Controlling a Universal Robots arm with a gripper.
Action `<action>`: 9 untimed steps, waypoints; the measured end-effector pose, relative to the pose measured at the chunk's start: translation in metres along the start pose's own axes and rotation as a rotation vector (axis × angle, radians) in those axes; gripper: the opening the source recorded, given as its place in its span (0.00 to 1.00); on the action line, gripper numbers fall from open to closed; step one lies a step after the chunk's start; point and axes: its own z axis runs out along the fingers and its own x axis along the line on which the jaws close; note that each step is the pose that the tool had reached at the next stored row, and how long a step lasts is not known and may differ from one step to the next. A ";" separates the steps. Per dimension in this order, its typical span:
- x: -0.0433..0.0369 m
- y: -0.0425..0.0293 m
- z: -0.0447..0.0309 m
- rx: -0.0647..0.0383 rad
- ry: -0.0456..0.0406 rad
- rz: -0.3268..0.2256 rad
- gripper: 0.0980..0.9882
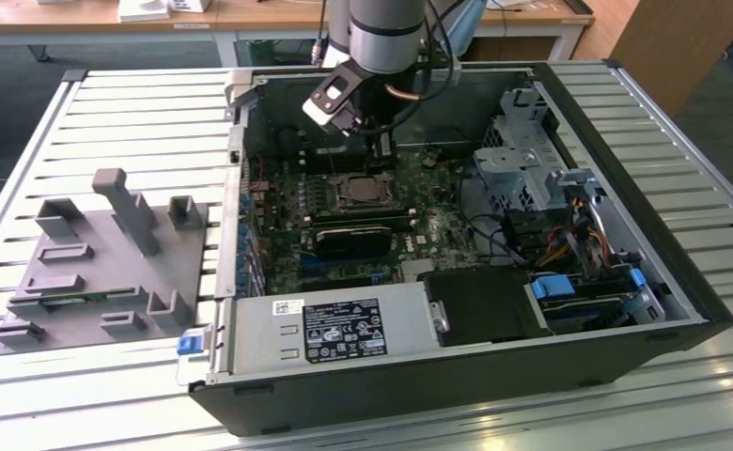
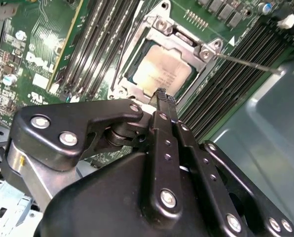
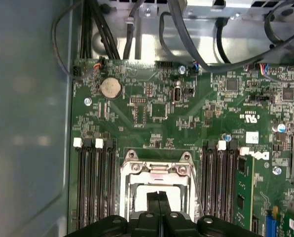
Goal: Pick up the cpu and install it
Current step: 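Close the cpu cover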
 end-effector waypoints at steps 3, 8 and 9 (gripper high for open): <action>0.0000 -0.0029 0.0003 0.000 -0.0001 0.000 0.01; 0.0001 -0.0066 0.0008 0.000 0.0000 0.000 0.01; 0.0001 -0.0072 0.0009 0.000 -0.0001 0.000 0.01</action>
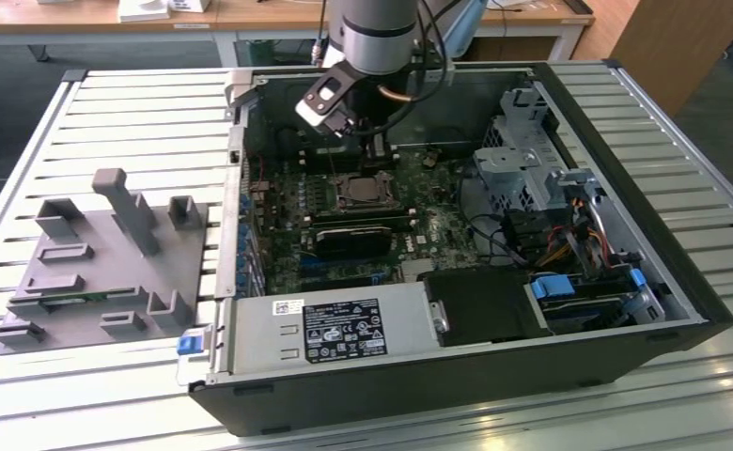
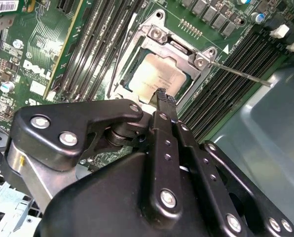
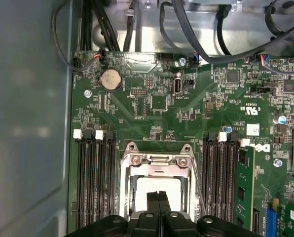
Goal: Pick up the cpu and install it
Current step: 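Close the cpu cover, then install the first cpu locking lever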
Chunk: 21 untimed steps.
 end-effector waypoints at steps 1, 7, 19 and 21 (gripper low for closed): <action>0.0000 -0.0006 0.0001 0.000 0.0000 0.000 0.01; 0.0000 -0.0012 0.0000 0.000 0.0000 0.000 0.01; 0.0004 -0.0010 -0.0239 0.000 0.0001 0.000 0.01; 0.0004 -0.0009 -0.0292 0.000 0.0001 0.000 0.01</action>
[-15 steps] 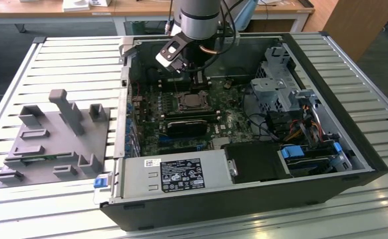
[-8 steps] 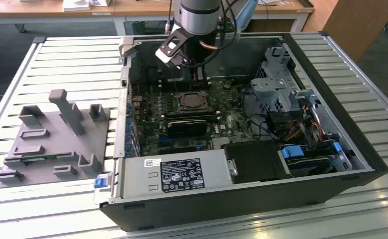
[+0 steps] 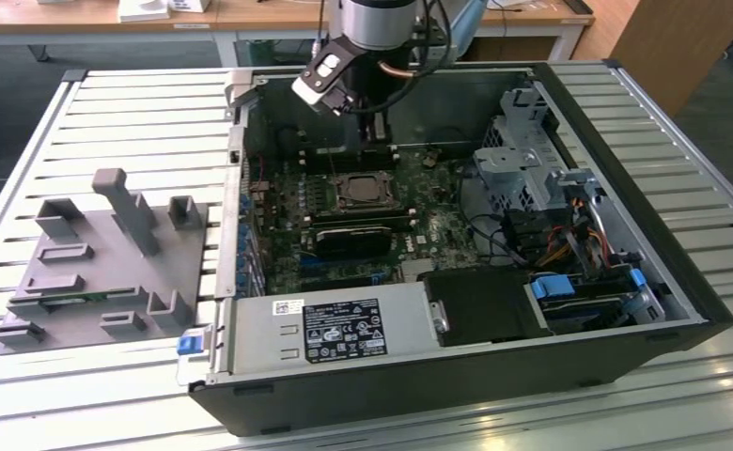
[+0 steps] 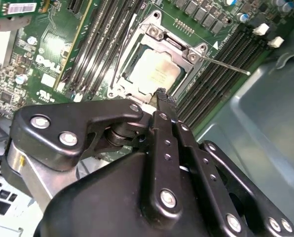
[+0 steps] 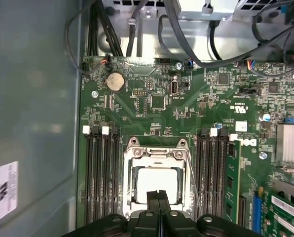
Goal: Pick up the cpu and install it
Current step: 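Install the first cpu locking lever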
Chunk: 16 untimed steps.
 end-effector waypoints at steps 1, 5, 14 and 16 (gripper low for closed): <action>0.0000 0.0000 -0.0029 0.000 0.0000 0.000 0.01; 0.0001 0.0000 -0.0108 0.000 -0.0001 0.000 0.01; 0.0001 0.0001 -0.0112 0.002 -0.0003 -0.124 0.01; 0.0001 0.0000 -0.0112 0.002 -0.0003 -0.149 0.01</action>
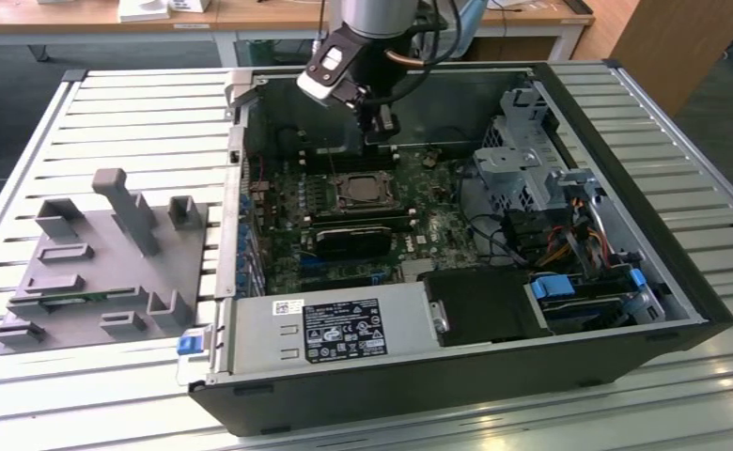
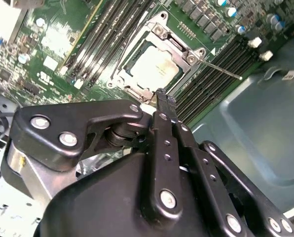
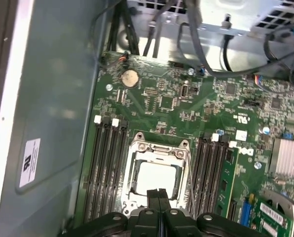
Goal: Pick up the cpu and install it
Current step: 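Install the first cpu locking lever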
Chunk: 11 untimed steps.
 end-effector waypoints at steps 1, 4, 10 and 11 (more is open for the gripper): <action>0.0000 0.0000 0.0000 0.000 0.0001 -0.011 0.01; 0.0000 0.0000 0.0000 0.000 0.0003 -0.039 0.01; 0.0000 0.0000 0.0000 0.001 0.0005 -0.073 0.01; 0.0000 0.0000 0.0000 0.001 0.0006 -0.079 0.01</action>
